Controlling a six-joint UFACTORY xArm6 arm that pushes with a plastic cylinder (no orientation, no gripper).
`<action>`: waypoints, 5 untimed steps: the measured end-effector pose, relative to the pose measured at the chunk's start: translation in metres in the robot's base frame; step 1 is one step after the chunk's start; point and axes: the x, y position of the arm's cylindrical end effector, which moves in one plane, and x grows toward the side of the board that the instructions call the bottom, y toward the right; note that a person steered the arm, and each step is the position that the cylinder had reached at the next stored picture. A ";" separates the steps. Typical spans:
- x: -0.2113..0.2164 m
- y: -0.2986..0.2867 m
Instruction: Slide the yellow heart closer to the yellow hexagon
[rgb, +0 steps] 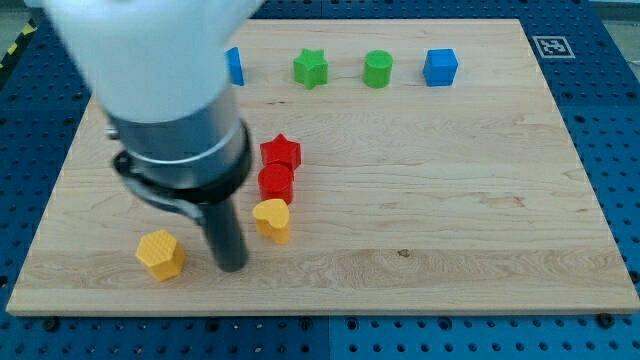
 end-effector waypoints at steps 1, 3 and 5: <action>0.000 0.048; 0.000 0.064; 0.000 0.069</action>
